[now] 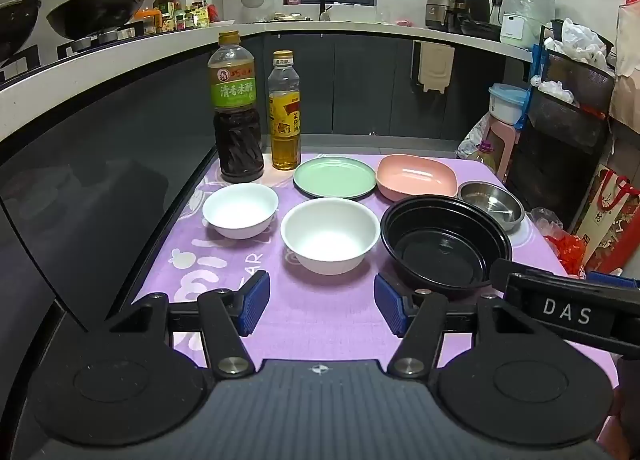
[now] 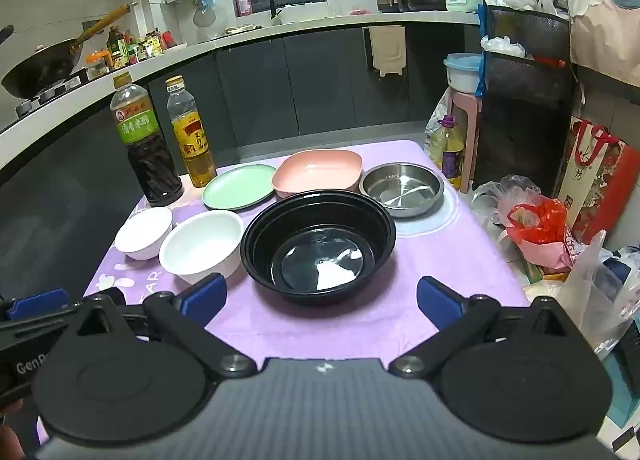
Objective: Organize plates and bowls
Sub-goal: 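Move both grippers toward the rim of the black bowl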
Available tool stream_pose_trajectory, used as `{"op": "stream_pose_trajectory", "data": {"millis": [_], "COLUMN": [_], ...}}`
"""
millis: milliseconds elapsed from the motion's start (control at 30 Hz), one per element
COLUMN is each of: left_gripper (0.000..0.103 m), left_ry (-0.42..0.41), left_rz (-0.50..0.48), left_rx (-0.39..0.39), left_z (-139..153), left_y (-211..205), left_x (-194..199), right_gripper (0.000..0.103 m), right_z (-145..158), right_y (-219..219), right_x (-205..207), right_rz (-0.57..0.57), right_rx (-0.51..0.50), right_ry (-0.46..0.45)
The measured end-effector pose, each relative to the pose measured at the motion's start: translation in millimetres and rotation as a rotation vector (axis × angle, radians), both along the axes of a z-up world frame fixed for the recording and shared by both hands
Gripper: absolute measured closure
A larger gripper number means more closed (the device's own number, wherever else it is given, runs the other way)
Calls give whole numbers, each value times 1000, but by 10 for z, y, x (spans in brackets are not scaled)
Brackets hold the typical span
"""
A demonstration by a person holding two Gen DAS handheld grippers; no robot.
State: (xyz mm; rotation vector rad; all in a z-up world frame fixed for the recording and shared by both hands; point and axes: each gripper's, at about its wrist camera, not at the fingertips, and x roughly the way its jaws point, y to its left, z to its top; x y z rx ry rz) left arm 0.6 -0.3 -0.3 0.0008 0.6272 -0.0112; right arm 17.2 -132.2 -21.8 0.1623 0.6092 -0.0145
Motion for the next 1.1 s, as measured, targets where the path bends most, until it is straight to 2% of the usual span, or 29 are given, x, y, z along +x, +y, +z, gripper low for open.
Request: {"op": "stream_pose_trajectory", "data": {"millis": [533,733,1100], "left_gripper": [48,48,48], "left_ry": [18,22,16], "left_rz": [12,20,18], "left_rx": [7,15,15], "left_z": [-129,-152,-179], "left_y": [-76,-95,-191], "left_x": [108,135,200], "right_gripper": [45,45,45], "right_z": [-119,-119,-138], "right_y": [-82,-96,-174], "right_x": [93,91,126], "right_rz": [-17,-29,-25], "right_rx": [9,-28,-21], "right_ry": [31,13,-2]}}
